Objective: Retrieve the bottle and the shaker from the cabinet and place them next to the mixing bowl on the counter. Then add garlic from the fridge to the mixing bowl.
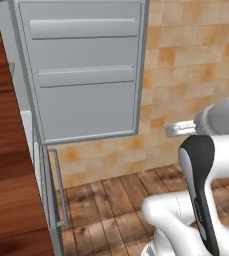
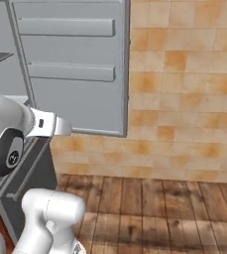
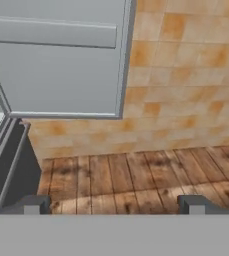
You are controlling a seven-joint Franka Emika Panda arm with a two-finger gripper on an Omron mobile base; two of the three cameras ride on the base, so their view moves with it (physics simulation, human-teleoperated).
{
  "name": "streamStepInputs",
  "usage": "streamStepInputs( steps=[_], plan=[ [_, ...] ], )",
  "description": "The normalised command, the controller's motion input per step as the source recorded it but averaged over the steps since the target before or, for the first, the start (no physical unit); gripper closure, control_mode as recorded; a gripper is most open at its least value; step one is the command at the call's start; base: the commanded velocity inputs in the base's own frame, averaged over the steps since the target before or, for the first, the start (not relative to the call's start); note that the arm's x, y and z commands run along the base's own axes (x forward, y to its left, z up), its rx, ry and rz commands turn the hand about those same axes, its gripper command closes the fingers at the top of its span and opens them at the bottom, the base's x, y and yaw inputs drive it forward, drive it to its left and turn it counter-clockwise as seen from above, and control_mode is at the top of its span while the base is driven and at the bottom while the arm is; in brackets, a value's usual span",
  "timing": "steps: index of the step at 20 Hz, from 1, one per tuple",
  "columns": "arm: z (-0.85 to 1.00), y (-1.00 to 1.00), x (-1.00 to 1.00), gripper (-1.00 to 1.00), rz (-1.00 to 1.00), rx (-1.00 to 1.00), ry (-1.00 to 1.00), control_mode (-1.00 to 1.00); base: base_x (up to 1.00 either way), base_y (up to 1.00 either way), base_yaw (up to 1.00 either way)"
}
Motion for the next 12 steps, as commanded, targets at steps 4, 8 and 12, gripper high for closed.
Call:
streamStepInputs(
  steps=[4, 8, 12],
  plan=[
    [0.0, 0.0, 0.0, -1.0, 0.0, 0.0, 0.0, 1.0, 1.0, -0.2, 0.14],
    [0.0, 0.0, 0.0, -1.0, 0.0, 0.0, 0.0, 1.0, 1.0, -0.22, -0.07],
    [0.0, 0.0, 0.0, -1.0, 0.0, 0.0, 0.0, 1.0, 1.0, 0.14, -0.38]
  ],
)
